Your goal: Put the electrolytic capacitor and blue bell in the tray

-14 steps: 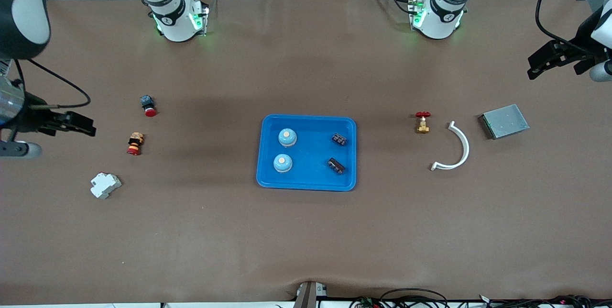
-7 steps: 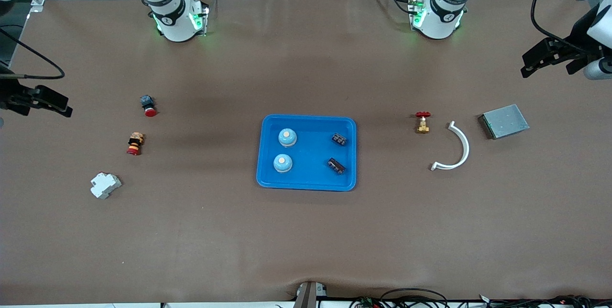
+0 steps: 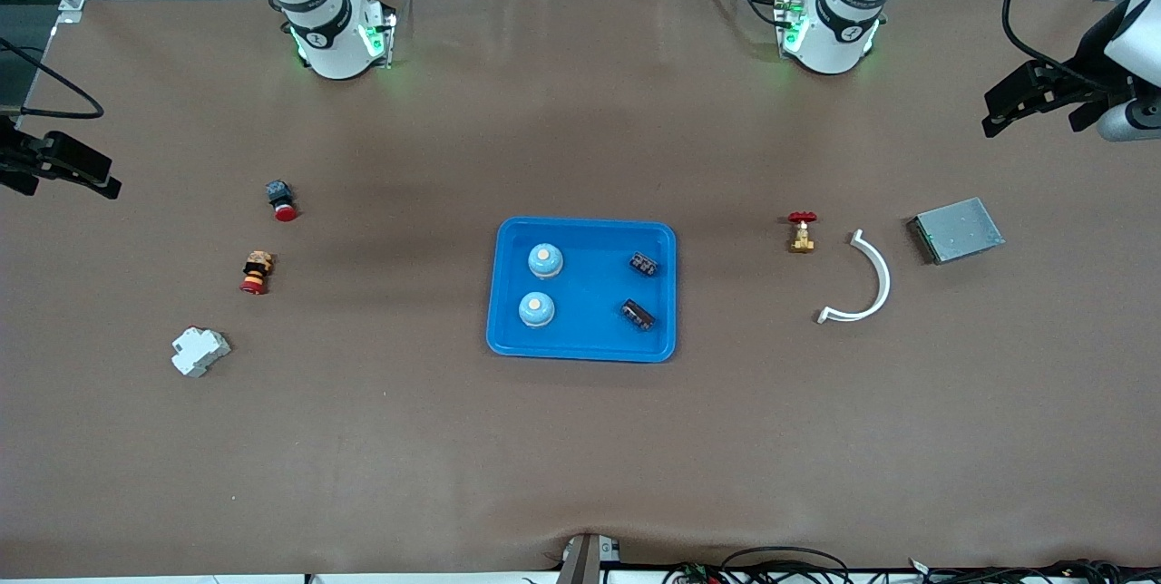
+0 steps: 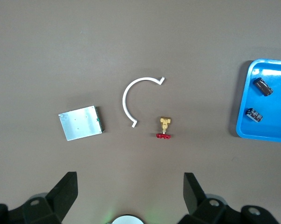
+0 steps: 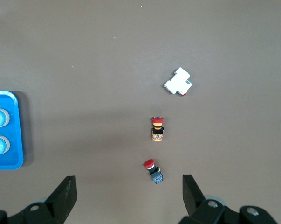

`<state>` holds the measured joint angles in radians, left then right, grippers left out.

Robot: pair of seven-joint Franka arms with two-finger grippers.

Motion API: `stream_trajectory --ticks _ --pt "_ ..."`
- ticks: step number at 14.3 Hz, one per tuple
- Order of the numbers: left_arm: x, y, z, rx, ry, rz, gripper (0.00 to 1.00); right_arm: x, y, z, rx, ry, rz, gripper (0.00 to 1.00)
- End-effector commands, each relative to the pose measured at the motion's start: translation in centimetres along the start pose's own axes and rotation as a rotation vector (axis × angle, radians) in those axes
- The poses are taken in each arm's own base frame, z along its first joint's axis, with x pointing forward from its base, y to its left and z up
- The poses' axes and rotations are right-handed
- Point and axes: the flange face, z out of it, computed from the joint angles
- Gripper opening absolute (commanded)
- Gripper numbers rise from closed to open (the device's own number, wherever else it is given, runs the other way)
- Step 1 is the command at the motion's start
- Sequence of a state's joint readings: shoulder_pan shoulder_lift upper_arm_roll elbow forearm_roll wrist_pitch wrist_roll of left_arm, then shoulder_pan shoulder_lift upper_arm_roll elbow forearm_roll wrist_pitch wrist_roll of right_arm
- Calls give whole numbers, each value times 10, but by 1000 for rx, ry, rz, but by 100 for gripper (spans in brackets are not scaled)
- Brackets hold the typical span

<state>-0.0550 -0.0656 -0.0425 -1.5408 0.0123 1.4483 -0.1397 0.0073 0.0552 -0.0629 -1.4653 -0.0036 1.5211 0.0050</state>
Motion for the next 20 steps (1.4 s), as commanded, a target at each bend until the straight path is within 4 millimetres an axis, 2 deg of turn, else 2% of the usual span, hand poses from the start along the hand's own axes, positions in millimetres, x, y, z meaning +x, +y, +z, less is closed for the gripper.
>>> stream_trajectory --ticks 1,3,8,12,20 --pt "-6 -5 -7 -13 -4 2 100 -11 6 -3 -11 1 14 100" --pt "-7 -6 -9 -13 0 -12 100 -12 14 -2 -11 -7 28 100" --pt "-7 -3 -17 -1 19 -9 100 -16 13 1 2 -36 35 100" --pt "-7 3 -16 0 18 18 100 -16 11 13 46 -59 38 100" --pt "-3 -7 -14 0 15 6 100 -16 10 18 51 -62 37 100"
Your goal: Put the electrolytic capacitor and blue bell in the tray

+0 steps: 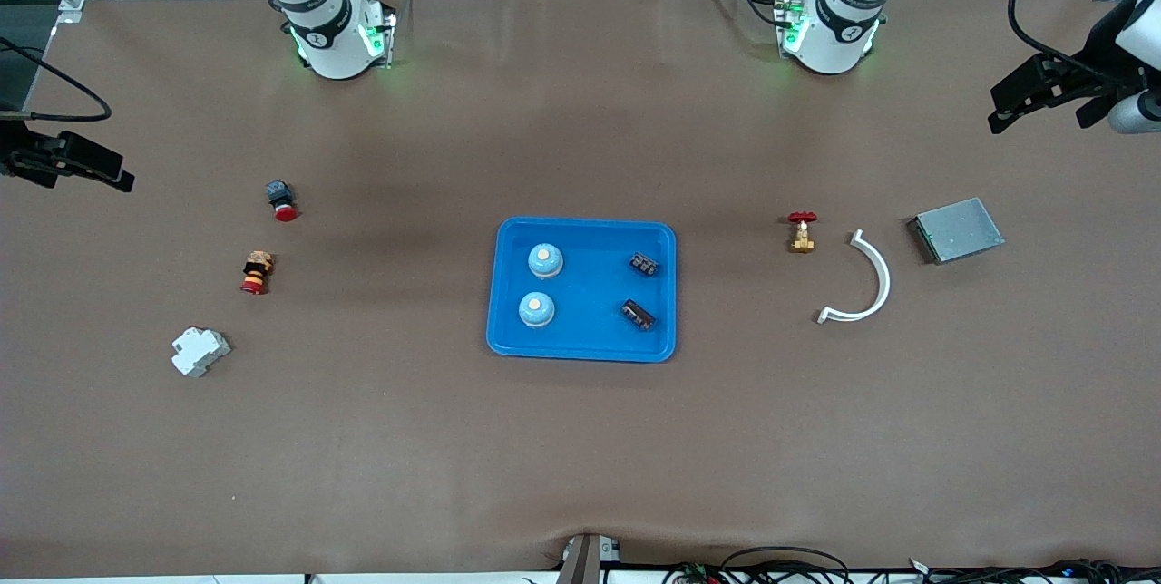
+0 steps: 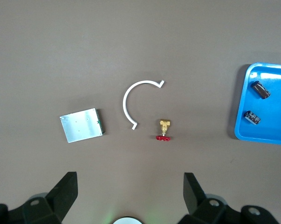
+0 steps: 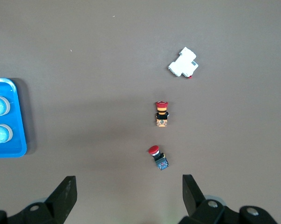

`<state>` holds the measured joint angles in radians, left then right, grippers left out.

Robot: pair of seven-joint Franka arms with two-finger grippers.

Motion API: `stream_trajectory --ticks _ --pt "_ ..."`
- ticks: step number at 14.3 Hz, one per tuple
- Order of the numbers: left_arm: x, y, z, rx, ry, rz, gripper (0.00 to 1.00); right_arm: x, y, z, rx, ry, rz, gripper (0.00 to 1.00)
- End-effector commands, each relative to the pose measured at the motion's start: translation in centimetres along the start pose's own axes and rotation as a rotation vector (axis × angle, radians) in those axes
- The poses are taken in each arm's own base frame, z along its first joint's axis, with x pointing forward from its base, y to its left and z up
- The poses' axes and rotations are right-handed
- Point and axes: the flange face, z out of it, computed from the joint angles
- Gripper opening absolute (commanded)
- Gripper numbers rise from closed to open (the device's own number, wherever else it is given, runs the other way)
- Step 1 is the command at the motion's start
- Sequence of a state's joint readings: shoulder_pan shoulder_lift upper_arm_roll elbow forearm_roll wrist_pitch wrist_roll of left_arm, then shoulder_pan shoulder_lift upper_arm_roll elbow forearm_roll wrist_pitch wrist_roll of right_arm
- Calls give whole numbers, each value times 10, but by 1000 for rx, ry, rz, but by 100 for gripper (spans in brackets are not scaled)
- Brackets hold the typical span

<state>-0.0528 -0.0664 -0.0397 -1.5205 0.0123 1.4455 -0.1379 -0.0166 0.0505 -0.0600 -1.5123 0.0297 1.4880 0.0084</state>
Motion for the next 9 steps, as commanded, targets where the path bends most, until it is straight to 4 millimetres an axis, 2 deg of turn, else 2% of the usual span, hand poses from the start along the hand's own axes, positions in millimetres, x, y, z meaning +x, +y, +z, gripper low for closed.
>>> stream_trajectory --ticks 1,9 --pt "-3 -2 -8 -1 2 -5 100 -10 2 -4 18 12 14 100" --pt "2 5 1 5 -14 4 100 -10 -3 -5 17 19 -37 100"
